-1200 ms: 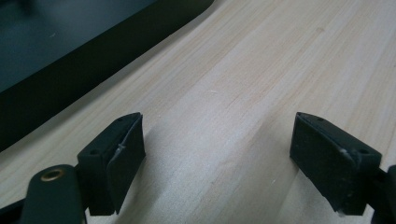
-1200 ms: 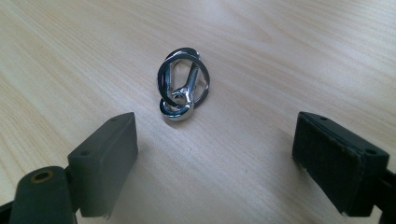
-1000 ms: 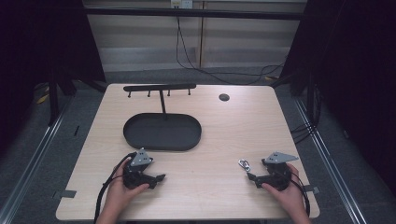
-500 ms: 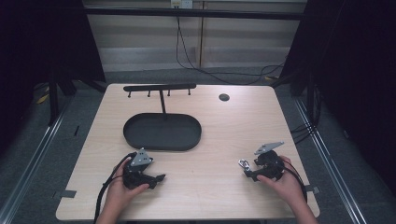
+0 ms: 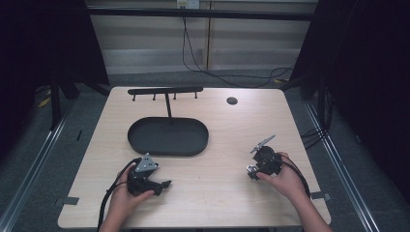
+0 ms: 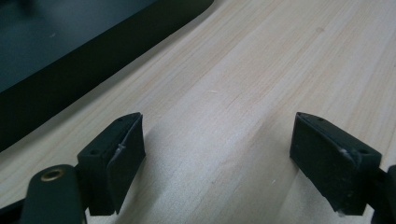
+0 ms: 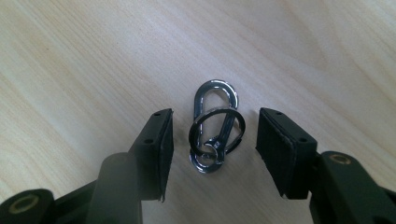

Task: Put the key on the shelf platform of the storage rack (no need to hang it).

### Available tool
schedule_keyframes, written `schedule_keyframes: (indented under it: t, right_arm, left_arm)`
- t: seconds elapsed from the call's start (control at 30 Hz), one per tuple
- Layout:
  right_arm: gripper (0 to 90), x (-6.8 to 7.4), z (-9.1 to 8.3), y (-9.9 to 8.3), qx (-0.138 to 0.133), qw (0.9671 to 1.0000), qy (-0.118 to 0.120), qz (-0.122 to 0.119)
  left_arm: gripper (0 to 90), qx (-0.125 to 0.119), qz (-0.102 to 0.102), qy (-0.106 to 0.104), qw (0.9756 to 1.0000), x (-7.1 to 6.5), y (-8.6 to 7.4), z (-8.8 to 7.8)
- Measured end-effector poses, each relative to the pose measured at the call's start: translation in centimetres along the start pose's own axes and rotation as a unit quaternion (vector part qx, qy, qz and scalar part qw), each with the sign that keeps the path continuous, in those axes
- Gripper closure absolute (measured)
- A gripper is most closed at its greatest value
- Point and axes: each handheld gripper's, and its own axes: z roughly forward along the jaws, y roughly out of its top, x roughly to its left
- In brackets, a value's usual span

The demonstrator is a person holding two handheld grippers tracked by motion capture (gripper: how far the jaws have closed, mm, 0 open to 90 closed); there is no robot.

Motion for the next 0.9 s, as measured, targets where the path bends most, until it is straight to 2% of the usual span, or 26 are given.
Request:
schedule_keyframes:
  t: [0.37, 0.5, 0.7, 0.9]
  right_arm:
    - [52.5, 0.0, 0.3, 1.7, 0.06, 0.9981, 0.004, -0.01]
    - [53.6, 0.0, 0.4, 2.2, 0.075, 0.9971, 0.006, -0.013]
    - [63.1, 0.0, 0.5, 2.8, 0.09, 0.9958, 0.009, -0.018]
    - [64.9, 0.2, 0.6, 3.3, 0.101, 0.9946, 0.004, -0.026]
  left_arm:
    - [17.6, 0.0, -0.001, -0.001, 1.0, 0.0, 0.0, 0.0]
    - [17.6, 0.001, 0.001, 0.0, 1.0, 0.0, 0.0, 0.0]
    - [17.6, 0.001, 0.001, 0.0, 1.0, 0.0, 0.0, 0.0]
    - [17.6, 0.001, 0.001, 0.0, 1.0, 0.0, 0.0, 0.0]
